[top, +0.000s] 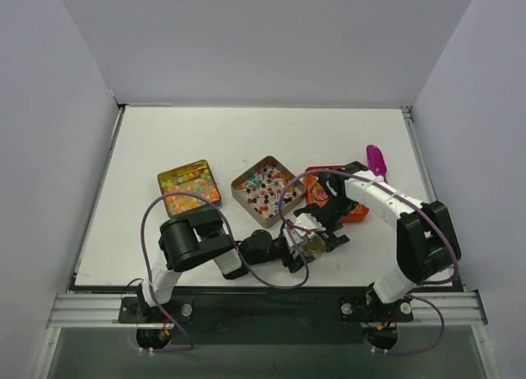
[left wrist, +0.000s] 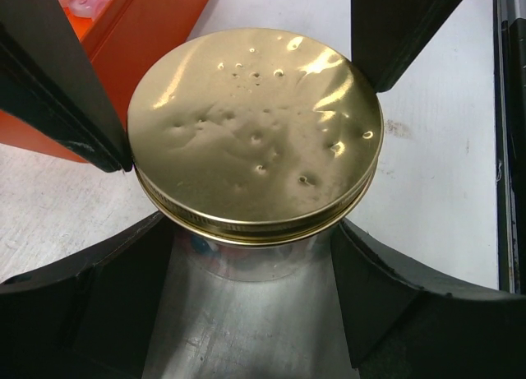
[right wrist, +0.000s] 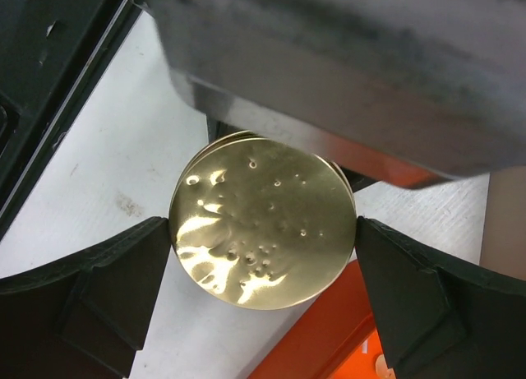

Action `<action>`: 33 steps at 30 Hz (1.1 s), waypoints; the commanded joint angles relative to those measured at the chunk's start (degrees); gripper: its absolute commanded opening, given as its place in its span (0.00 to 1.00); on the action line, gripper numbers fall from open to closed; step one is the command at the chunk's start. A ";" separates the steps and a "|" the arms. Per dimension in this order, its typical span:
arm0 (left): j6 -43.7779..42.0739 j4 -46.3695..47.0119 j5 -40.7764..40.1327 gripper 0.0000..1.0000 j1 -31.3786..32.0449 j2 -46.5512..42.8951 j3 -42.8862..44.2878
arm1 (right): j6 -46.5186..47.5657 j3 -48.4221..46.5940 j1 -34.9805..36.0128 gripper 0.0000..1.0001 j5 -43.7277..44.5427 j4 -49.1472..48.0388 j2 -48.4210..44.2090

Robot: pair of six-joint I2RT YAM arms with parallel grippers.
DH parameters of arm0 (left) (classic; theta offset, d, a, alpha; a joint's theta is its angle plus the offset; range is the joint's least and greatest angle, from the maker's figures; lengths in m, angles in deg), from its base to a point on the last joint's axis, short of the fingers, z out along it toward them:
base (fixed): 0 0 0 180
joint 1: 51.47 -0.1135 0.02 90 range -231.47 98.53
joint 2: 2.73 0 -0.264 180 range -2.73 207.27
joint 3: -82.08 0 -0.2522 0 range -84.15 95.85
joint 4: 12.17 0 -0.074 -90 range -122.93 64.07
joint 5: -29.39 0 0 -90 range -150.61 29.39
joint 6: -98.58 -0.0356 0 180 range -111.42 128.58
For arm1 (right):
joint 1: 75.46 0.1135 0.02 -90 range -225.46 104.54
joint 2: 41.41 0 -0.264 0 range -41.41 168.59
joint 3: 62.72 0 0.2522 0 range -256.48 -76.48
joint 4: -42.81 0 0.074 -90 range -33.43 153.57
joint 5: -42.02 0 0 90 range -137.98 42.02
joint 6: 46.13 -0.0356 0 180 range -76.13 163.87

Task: Pack the candies
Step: Screw the bottle lid onto the packing bottle, then reset both arms

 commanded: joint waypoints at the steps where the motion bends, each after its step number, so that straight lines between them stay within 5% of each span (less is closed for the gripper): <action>1: 4.00 -29.47 -1.60 0.00 -1.33 6.31 -3.85 | -2.59 -0.85 0.43 0.92 0.20 3.34 2.15; 8: 4.26 -29.20 -3.53 0.00 -1.07 6.05 -4.20 | -20.14 4.15 0.96 0.61 1.69 -2.62 2.34; 17: 3.56 -31.22 -4.59 0.03 -0.81 5.17 -3.76 | -33.63 13.66 1.49 0.66 2.57 -10.73 -4.52; 18: 2.95 -31.31 -4.07 0.21 -0.81 5.08 -3.67 | -34.85 12.96 1.40 0.66 3.01 -10.90 -5.22; 20: 2.59 -31.40 -3.88 0.58 -0.63 4.56 -3.58 | -35.74 11.81 -0.26 0.87 3.02 -11.08 -6.19; 21: 2.42 -31.14 -4.32 0.94 -0.37 4.29 -3.85 | -36.00 10.33 -1.05 1.00 2.49 -10.99 -6.89; 28: 0.75 -25.95 2.34 0.97 -0.45 -7.36 -9.99 | -35.03 0.50 -7.47 1.00 -1.37 -6.34 -9.62; 33: -1.71 -32.61 5.78 0.97 -1.60 -21.52 -12.90 | -43.19 -7.69 -12.91 1.00 -6.91 -1.50 -11.81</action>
